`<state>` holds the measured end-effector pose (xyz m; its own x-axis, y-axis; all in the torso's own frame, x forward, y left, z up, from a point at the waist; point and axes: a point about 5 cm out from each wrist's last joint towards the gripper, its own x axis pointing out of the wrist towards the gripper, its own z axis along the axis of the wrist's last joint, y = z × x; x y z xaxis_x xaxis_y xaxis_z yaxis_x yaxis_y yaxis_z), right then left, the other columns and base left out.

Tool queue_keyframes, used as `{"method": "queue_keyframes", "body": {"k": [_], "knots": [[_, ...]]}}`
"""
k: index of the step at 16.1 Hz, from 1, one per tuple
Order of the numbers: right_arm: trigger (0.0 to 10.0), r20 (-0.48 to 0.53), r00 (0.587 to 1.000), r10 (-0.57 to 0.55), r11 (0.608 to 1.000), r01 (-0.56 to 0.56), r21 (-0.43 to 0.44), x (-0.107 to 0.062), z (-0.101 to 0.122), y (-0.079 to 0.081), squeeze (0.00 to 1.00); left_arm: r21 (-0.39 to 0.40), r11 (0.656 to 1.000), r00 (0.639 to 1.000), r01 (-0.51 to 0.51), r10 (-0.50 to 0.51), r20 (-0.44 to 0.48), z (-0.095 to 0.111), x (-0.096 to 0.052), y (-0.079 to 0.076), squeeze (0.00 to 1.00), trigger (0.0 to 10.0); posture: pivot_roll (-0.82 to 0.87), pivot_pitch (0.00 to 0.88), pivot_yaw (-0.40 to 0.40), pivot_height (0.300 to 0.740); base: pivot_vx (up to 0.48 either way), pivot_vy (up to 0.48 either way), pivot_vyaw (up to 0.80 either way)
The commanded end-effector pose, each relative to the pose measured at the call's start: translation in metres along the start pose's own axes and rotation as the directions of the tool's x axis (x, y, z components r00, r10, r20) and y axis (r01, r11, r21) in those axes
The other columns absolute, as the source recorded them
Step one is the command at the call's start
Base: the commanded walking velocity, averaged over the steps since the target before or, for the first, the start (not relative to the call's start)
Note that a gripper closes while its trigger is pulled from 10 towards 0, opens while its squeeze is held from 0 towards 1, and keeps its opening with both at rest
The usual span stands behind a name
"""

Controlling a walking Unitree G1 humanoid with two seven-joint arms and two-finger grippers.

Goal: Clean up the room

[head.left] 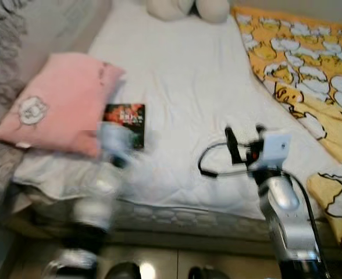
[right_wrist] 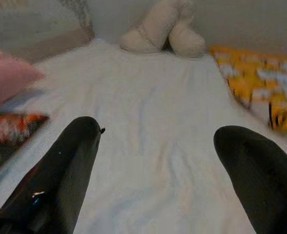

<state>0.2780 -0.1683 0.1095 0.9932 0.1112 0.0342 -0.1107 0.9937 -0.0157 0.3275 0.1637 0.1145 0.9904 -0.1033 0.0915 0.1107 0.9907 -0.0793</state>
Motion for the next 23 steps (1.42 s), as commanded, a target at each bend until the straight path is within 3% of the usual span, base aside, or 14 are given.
{"method": "queue_keyframes", "body": {"k": [1,2,3,5,7,9,10,13,21,23], "knots": [[10.0,0.000,1.000,-0.008,1.000,0.008,0.011,0.002,0.001,-0.003,0.00,-0.023,0.999,0.999,0.037,-0.038,-0.015,-0.006,-0.001,-0.019,0.00,10.0,-0.04,0.000,-0.033,0.740,0.000,0.000,0.00],[10.0,0.003,1.000,-0.009,1.000,0.009,0.013,0.002,0.002,-0.003,0.00,-0.021,0.999,1.000,0.028,-0.028,-0.012,-0.005,-0.003,-0.019,0.00,10.0,-0.04,0.000,-0.033,0.740,0.000,0.000,0.00],[10.0,0.017,1.000,-0.020,1.000,0.020,0.019,0.002,0.001,-0.005,0.00,-0.045,0.999,1.000,0.010,-0.011,-0.014,0.003,-0.015,-0.020,0.00,10.0,-0.04,0.000,-0.034,0.740,0.000,0.000,0.00],[10.0,0.005,0.997,-0.078,0.996,0.077,0.039,-0.010,-0.004,-0.015,0.00,0.049,0.996,0.997,-0.076,0.075,0.025,0.012,-0.030,-0.010,0.00,10.0,-0.05,0.000,-0.033,0.740,0.000,0.000,0.00],[10.0,-0.005,0.990,-0.138,0.987,0.137,0.086,-0.020,-0.010,-0.026,0.00,0.156,0.977,0.989,-0.145,0.144,0.023,0.009,-0.041,0.000,0.00,10.0,-0.05,0.000,-0.029,0.740,0.000,0.000,0.00],[10.0,0.007,0.985,-0.172,0.981,0.170,0.091,-0.026,-0.015,-0.033,0.00,0.156,0.972,0.981,-0.178,0.187,-0.050,-0.003,-0.058,0.008,0.00,10.0,-0.05,0.000,-0.027,0.740,0.000,0.000,0.00],[10.0,0.014,0.984,-0.177,0.980,0.175,0.096,-0.026,-0.014,-0.034,0.00,0.157,0.971,0.980,-0.181,0.192,-0.059,-0.003,-0.060,0.008,0.00,10.0,-0.05,0.000,-0.027,0.740,0.000,0.000,0.00],[10.0,0.029,0.985,-0.169,0.983,0.167,0.073,-0.023,-0.009,-0.032,0.00,0.162,0.979,0.991,-0.123,0.128,-0.022,0.006,-0.050,0.000,0.00,10.0,-0.05,0.000,-0.025,0.740,0.000,0.000,0.00],[10.0,0.015,0.989,-0.149,0.987,0.148,0.060,-0.016,-0.011,-0.026,0.00,0.143,0.986,0.994,-0.085,0.094,-0.050,0.006,-0.039,-0.007,0.00,10.0,-0.06,0.000,-0.014,0.740,-0.111,0.000,0.00],[10.0,0.000,0.988,-0.153,0.986,0.153,0.064,-0.016,-0.015,-0.026,0.00,0.134,0.989,0.995,-0.063,0.073,-0.071,0.004,-0.029,-0.008,0.00,10.0,-0.07,0.000,-0.011,0.740,0.000,0.000,0.00]]}}
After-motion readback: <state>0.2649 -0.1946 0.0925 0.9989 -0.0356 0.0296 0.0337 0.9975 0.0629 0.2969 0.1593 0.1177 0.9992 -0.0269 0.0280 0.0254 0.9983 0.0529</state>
